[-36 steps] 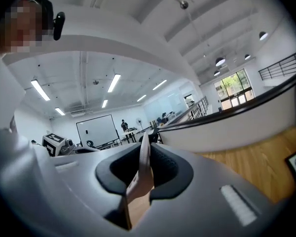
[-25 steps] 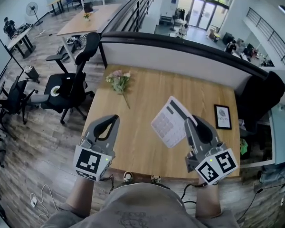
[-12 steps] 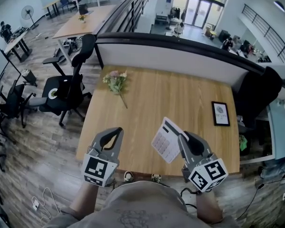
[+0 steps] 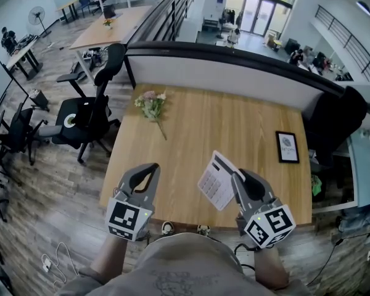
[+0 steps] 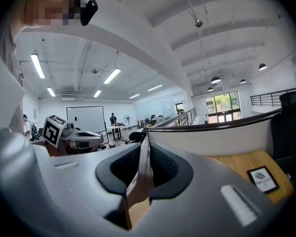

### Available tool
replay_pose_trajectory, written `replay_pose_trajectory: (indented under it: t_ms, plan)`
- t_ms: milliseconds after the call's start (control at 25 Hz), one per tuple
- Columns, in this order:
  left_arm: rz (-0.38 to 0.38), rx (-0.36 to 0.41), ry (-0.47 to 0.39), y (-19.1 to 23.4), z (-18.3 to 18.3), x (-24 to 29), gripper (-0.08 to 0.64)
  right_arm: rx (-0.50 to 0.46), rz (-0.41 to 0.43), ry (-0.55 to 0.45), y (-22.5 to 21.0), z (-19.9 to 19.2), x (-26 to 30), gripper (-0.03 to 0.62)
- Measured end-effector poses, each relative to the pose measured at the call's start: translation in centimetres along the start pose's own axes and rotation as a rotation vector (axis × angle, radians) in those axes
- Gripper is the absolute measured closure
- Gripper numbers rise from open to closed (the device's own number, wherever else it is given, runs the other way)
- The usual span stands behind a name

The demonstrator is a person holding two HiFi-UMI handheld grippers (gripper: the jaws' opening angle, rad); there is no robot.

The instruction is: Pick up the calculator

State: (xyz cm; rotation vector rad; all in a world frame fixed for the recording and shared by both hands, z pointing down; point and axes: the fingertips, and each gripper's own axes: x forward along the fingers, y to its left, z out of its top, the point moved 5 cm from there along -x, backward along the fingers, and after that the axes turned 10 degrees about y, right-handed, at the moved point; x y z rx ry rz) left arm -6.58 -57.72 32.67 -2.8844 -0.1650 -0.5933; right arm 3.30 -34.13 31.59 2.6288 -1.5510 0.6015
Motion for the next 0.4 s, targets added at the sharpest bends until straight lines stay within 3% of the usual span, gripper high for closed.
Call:
replay_pose_trajectory:
  t_ms: [400]
  plan:
    - [0.028,-0.017,-0.019,1.3,0.2,-0.6,0.558,-0.006,-0.024,-0.03,-0.4,0.6,-0.1,0.534]
